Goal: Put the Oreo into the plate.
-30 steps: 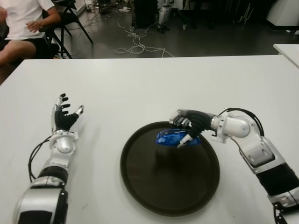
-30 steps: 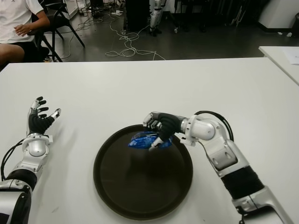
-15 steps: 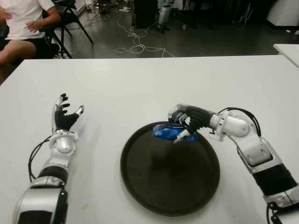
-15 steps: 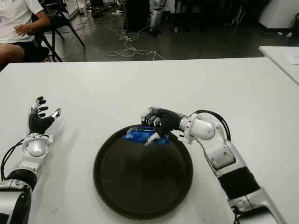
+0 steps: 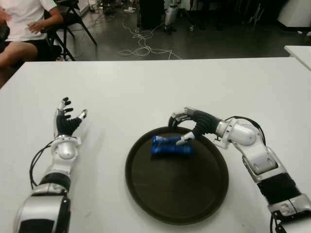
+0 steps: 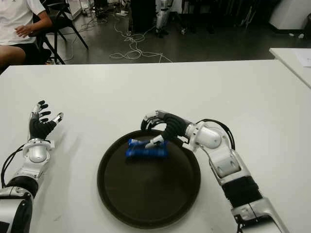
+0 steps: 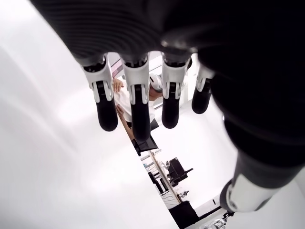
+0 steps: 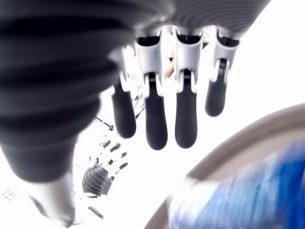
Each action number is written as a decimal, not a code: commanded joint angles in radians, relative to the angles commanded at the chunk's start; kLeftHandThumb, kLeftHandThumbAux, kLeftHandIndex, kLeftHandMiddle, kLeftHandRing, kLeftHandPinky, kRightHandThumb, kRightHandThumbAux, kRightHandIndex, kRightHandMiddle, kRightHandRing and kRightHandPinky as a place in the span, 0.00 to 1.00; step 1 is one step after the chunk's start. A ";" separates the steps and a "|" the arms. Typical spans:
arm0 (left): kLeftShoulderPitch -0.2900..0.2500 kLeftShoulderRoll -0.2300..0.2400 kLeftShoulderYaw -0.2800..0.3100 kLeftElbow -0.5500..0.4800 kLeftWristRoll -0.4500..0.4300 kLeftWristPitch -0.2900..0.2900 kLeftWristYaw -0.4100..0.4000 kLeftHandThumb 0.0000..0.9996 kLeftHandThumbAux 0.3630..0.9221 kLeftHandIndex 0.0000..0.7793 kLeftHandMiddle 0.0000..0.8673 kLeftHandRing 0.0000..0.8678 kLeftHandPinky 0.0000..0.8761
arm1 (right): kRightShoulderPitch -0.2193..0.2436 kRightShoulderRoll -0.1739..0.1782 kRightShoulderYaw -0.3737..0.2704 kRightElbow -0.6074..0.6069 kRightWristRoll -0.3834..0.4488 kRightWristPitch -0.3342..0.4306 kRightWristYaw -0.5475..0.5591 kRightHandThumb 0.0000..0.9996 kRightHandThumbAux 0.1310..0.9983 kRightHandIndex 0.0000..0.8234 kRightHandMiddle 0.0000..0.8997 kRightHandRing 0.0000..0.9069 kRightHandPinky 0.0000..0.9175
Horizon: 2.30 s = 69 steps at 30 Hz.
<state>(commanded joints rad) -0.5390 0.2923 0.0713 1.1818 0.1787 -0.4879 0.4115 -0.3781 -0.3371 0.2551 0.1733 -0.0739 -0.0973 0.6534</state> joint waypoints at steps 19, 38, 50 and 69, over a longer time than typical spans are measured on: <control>0.002 0.000 0.005 -0.006 -0.007 0.005 -0.015 0.21 0.62 0.12 0.19 0.22 0.25 | 0.008 0.017 -0.020 0.030 0.021 -0.067 -0.002 0.00 0.73 0.14 0.13 0.12 0.13; 0.004 0.004 -0.005 -0.005 0.008 -0.005 -0.005 0.25 0.63 0.13 0.20 0.23 0.25 | -0.001 0.017 -0.018 0.058 -0.015 -0.074 -0.033 0.00 0.72 0.16 0.15 0.14 0.14; 0.002 0.000 -0.002 -0.005 0.004 0.007 0.001 0.24 0.61 0.12 0.20 0.23 0.25 | -0.003 0.050 -0.113 0.106 -0.025 -0.037 -0.232 0.00 0.77 0.10 0.08 0.05 0.05; 0.001 0.005 -0.009 0.001 0.012 0.011 0.004 0.23 0.61 0.12 0.19 0.22 0.25 | -0.251 0.077 -0.348 0.732 0.045 -0.270 -0.555 0.00 0.88 0.09 0.09 0.06 0.05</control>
<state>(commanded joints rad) -0.5377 0.2977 0.0621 1.1825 0.1909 -0.4772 0.4159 -0.6295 -0.2601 -0.0925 0.9051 -0.0291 -0.3669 0.0980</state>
